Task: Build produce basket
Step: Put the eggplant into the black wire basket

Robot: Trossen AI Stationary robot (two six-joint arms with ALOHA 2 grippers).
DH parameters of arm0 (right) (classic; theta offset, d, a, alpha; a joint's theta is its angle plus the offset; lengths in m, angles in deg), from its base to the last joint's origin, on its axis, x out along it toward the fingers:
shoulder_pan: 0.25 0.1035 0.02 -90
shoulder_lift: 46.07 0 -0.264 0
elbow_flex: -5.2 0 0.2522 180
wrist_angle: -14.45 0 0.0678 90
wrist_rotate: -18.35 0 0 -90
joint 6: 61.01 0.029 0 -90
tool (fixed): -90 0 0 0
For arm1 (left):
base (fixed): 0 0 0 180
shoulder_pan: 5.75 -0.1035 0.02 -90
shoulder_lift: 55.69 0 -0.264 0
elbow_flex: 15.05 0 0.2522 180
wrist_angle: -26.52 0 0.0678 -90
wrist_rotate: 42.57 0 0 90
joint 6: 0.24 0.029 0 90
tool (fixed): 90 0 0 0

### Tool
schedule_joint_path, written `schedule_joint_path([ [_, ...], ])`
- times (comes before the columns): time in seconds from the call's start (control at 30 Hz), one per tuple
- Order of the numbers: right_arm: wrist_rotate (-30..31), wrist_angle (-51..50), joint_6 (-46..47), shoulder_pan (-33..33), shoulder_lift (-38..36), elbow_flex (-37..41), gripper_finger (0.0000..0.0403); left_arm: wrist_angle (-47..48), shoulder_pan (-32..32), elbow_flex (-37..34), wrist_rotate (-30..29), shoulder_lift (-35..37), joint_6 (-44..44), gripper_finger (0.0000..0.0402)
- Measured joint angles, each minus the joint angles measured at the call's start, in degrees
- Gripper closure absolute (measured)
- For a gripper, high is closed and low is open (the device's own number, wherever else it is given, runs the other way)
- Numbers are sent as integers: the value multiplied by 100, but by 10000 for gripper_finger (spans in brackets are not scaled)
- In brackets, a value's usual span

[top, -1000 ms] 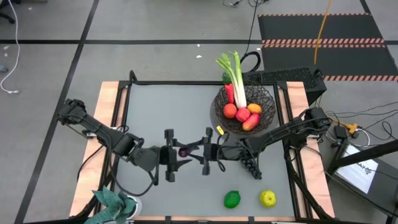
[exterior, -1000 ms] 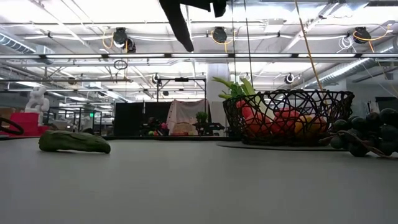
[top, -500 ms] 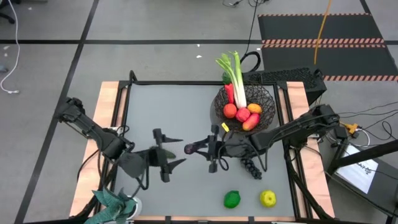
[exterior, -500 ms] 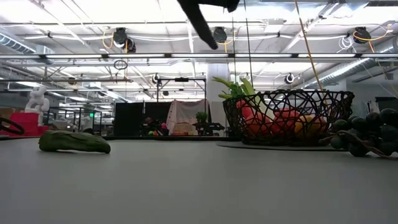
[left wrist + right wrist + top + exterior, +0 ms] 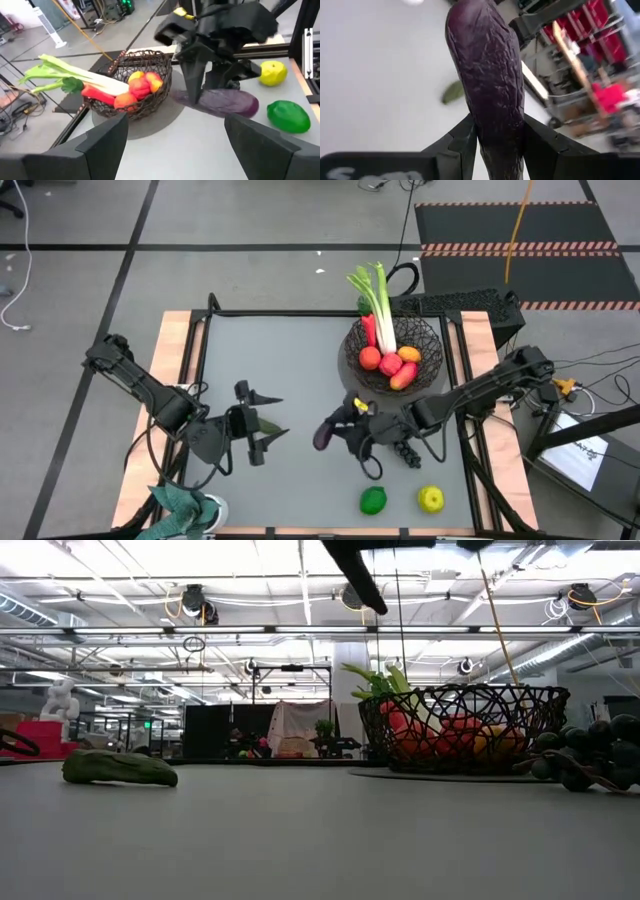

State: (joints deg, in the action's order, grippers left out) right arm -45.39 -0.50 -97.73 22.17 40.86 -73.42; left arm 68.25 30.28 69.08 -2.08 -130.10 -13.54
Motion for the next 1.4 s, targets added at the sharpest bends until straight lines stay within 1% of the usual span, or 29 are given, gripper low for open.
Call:
schedule_joint_path([
  [0.13,796,-16,-708,171,-3,0,280,48,0,0,9,0,-150,71],
  [0.23,1312,-18,-1045,244,-3,0,280,75,0,0,33,-15,-314,71],
  [0.3,1510,-17,-1166,251,-4,0,280,108,4,0,79,-22,-388,71],
  [0.37,1580,-18,-1184,249,-5,0,280,108,4,0,167,-22,-480,71],
  [0.43,1580,-15,-1051,244,-3,0,280,141,7,0,200,-22,-585,71],
  [0.67,1584,336,134,78,-3,0,280,375,11,0,208,-22,-798,71],
  [0.9,1523,844,1909,-312,-3,2,280,409,9,0,208,-22,-800,71],
  [1.0,987,966,2706,-524,-3,2,280,488,9,0,208,-22,-800,71],
  [1.1,116,1045,3529,-732,-3,4,280,618,4,-2,208,-22,-798,71],
  [1.17,-359,1039,3874,-840,-3,4,280,656,-13,-2,208,-24,-795,71],
  [1.2,-486,1029,4007,-875,-3,4,280,664,-25,-2,208,-24,-793,71],
  [1.23,-546,1008,4089,-901,-3,4,280,663,-35,-2,208,-24,-788,71],
  [1.3,-484,933,4142,-933,-3,4,280,664,-38,-2,208,-24,-789,71],
  [1.4,-21,610,3992,-989,-46,7,280,664,-37,-2,208,-24,-834,71],
])
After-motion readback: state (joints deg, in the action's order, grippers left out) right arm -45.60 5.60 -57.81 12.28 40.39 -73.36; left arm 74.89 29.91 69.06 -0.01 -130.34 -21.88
